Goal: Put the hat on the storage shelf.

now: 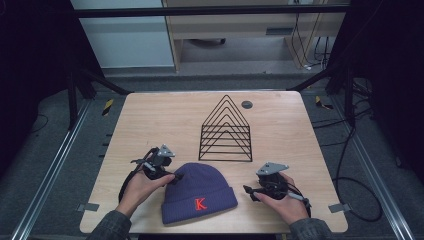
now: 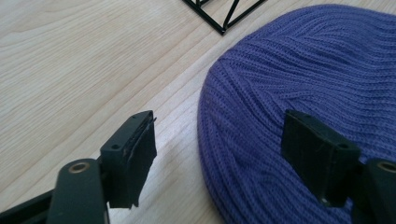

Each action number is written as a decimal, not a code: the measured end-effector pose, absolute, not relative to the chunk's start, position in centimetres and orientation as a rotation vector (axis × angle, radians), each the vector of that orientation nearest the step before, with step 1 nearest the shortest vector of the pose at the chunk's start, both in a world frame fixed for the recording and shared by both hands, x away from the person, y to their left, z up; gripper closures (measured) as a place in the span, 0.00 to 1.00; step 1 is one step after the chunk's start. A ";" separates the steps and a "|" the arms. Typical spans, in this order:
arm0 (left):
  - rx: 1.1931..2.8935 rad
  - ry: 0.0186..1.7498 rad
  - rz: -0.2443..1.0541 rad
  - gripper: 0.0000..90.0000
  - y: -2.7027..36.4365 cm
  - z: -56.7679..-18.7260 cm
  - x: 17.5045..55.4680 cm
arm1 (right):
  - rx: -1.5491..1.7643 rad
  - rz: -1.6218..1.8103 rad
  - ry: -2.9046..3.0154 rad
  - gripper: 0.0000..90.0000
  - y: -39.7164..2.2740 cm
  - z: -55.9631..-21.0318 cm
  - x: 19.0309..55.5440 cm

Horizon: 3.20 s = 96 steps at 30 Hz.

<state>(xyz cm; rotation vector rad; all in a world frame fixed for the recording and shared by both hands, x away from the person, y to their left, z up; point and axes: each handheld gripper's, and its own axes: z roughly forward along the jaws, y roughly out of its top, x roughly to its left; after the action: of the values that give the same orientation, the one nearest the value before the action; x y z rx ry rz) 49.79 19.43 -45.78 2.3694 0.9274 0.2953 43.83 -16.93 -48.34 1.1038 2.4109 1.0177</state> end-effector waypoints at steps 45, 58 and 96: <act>2.327 0.761 0.447 0.89 17.2 -41.5 46.3 | 1.117 0.985 2.383 0.23 -17.3 -48.4 44.0; 2.285 0.607 0.519 0.90 16.0 -37.1 43.4 | 1.119 0.985 2.346 0.22 -17.5 -48.1 43.9; 2.154 0.441 0.658 0.90 17.9 -22.8 46.4 | 0.828 1.223 2.335 0.32 -10.8 -39.1 45.6</act>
<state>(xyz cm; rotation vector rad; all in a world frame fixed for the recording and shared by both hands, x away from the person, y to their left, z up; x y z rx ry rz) 46.36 17.89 -22.80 2.1543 0.4411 0.6581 45.57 -10.84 -39.15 0.8283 2.3349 1.2235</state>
